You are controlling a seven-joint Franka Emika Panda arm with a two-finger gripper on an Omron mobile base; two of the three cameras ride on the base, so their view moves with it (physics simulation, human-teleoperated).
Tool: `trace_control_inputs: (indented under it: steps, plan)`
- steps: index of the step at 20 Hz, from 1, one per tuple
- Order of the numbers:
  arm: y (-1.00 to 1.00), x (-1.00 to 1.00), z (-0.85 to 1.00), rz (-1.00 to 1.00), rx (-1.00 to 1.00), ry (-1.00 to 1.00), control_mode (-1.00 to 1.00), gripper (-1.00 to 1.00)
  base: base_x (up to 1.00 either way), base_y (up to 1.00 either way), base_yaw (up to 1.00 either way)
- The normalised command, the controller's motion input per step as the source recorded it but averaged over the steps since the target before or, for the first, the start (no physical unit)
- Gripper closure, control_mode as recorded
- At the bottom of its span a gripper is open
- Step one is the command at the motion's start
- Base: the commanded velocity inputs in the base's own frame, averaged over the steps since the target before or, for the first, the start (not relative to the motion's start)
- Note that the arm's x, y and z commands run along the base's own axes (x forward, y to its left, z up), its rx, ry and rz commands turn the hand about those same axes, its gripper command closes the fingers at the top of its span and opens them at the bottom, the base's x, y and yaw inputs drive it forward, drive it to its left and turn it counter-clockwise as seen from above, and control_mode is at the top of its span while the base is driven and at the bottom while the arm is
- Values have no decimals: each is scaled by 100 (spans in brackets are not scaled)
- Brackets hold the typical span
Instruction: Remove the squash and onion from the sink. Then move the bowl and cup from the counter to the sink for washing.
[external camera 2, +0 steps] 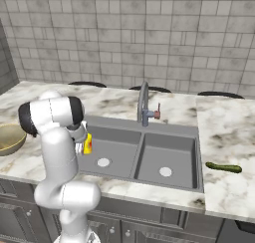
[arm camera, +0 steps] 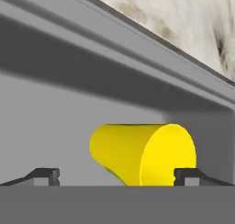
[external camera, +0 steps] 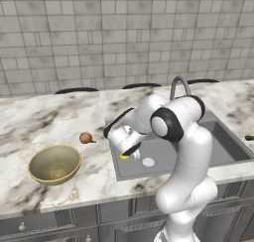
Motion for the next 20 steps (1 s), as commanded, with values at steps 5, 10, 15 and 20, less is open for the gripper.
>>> trace_control_inputs:
  steps: [5, 10, 15, 20]
  plan:
    - [0, -16, 42, -7, 0, 12, -100, -100, 0, 0, 0]
    - [0, -7, 42, -3, -1, 22, -100, -100, 0, 0, 0]
    - [6, 0, 54, -2, 0, 24, -100, -100, 0, 0, 0]
    - [9, 1, 64, 0, 0, 12, -100, -100, 0, 0, 0]
